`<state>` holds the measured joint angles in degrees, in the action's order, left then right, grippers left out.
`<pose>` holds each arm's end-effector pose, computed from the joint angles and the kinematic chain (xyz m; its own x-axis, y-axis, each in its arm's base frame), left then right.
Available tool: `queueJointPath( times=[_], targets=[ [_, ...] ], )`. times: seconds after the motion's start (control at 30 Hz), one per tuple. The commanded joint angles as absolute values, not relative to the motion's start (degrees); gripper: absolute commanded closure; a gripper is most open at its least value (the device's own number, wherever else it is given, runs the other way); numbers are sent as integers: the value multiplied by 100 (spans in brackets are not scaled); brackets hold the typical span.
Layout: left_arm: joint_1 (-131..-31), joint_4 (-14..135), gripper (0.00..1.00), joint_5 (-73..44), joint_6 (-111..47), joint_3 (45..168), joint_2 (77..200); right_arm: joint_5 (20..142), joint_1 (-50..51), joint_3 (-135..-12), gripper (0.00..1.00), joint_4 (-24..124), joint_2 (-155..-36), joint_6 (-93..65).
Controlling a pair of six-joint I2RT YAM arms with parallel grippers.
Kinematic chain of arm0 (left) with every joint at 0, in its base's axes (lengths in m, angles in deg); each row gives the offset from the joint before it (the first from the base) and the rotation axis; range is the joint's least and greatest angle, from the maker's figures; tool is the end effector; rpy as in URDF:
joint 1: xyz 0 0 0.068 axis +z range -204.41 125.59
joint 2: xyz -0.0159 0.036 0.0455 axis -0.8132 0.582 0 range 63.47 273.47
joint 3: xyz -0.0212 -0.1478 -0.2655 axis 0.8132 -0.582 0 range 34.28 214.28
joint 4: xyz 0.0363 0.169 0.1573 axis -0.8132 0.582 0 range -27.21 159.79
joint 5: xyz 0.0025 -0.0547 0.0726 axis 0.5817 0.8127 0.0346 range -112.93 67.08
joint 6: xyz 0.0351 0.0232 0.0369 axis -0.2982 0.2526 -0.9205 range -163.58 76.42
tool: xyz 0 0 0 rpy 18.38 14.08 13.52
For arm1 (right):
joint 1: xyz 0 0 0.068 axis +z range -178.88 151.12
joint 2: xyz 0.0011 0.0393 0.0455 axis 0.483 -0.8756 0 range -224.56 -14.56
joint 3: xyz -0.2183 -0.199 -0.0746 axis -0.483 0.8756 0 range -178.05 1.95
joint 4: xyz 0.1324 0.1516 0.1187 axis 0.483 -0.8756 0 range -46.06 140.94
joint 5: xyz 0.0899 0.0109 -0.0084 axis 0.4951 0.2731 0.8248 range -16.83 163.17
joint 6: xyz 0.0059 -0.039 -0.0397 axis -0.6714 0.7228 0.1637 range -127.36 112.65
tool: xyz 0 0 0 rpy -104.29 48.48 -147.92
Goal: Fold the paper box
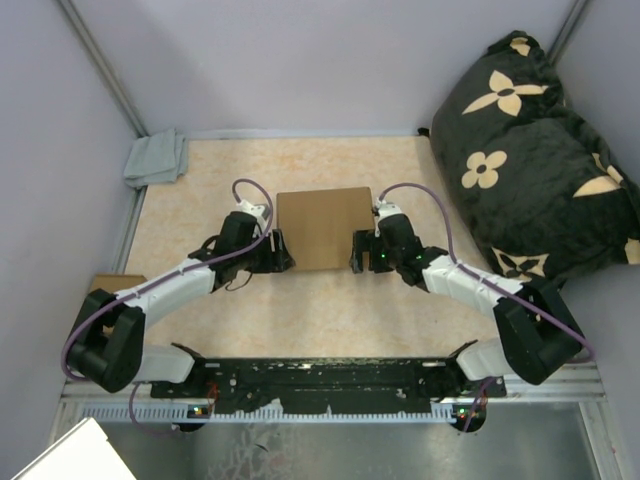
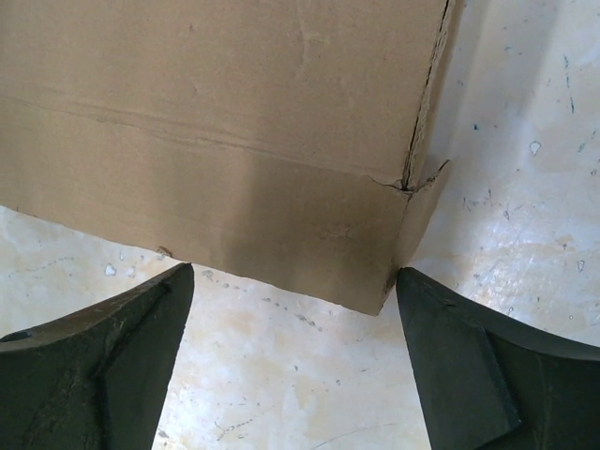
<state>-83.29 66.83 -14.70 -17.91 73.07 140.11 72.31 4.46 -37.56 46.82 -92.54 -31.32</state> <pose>0.2089 -0.1215 0.2426 -0.7744 -0.0625 -0.6296 0.2616 0.8744 -0.4086 0.2066 0.1352 0.2408 -0.7362 0.0018 -0.6768 -0.2640 0.9200 0.2896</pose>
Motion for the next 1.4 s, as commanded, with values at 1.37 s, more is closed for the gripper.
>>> queueJointPath(
  times=[1.37],
  targets=[
    [-8359, 8003, 29, -2254, -1737, 8110, 14050, 6735, 513, -4699, 6, 3627, -9136, -2935]
  ],
)
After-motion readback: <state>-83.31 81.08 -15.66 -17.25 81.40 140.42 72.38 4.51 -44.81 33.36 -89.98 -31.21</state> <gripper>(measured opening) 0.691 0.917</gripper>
